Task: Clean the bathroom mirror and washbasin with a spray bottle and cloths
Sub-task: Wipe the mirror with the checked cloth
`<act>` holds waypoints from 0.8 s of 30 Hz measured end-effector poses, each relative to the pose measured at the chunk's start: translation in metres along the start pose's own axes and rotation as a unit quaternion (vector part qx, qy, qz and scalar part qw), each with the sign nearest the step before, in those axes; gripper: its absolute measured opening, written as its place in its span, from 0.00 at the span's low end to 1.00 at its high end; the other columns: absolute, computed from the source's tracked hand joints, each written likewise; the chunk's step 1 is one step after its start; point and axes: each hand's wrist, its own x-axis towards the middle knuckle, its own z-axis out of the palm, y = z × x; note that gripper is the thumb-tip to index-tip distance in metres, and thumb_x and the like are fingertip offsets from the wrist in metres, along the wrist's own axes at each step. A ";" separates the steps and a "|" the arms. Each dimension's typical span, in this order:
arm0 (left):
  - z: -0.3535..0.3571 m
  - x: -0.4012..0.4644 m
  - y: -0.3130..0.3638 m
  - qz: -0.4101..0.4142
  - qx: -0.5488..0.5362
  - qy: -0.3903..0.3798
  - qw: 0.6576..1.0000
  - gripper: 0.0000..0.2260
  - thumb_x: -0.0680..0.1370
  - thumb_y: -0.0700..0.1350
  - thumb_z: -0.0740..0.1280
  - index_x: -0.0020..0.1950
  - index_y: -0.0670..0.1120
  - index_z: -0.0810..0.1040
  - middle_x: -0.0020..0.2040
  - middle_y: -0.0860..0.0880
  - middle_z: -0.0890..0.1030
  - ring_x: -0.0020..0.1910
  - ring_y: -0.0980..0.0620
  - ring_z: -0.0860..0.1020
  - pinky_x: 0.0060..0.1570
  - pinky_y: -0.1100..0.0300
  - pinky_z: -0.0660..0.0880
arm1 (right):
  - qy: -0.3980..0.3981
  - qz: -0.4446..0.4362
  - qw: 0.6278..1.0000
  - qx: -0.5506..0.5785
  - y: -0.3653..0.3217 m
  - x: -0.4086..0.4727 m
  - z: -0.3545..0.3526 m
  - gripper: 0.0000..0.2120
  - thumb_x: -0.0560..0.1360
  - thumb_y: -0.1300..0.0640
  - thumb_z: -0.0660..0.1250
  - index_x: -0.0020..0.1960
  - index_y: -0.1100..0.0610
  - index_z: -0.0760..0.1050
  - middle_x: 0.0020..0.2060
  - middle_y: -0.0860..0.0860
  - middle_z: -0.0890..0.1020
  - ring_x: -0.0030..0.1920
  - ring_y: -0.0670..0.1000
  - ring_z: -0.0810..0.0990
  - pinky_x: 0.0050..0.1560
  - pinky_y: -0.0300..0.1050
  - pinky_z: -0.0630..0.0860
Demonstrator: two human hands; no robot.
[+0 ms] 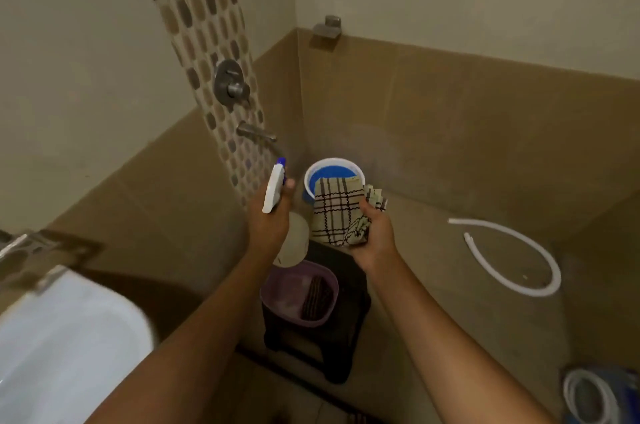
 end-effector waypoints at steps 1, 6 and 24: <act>-0.002 0.002 -0.009 0.004 0.005 -0.008 1.000 0.02 0.78 0.53 0.67 0.48 0.57 0.77 0.42 0.53 0.80 0.41 0.58 0.78 0.40 0.67 0.73 | 0.013 0.002 1.000 0.004 0.005 0.001 -0.003 0.16 0.82 0.55 0.58 0.66 0.57 0.77 0.60 0.58 0.82 0.61 0.60 0.80 0.63 0.60 0.75; -0.012 0.012 -0.058 0.030 0.022 -0.048 0.998 0.11 0.78 0.44 0.68 0.58 0.41 0.78 0.45 0.53 0.81 0.45 0.65 0.79 0.46 0.71 0.74 | 0.070 0.055 0.996 0.013 0.038 0.011 -0.017 0.14 0.83 0.54 0.56 0.54 0.58 0.79 0.46 0.58 0.86 0.50 0.58 0.82 0.48 0.54 0.77; -0.007 0.024 -0.278 -0.052 0.078 -0.080 0.992 0.13 0.75 0.53 0.69 0.49 0.43 0.78 0.38 0.57 0.77 0.39 0.62 0.77 0.42 0.70 0.72 | 0.149 0.071 0.984 0.060 0.171 0.124 -0.120 0.16 0.82 0.56 0.57 0.64 0.59 0.77 0.58 0.57 0.83 0.56 0.58 0.82 0.63 0.60 0.74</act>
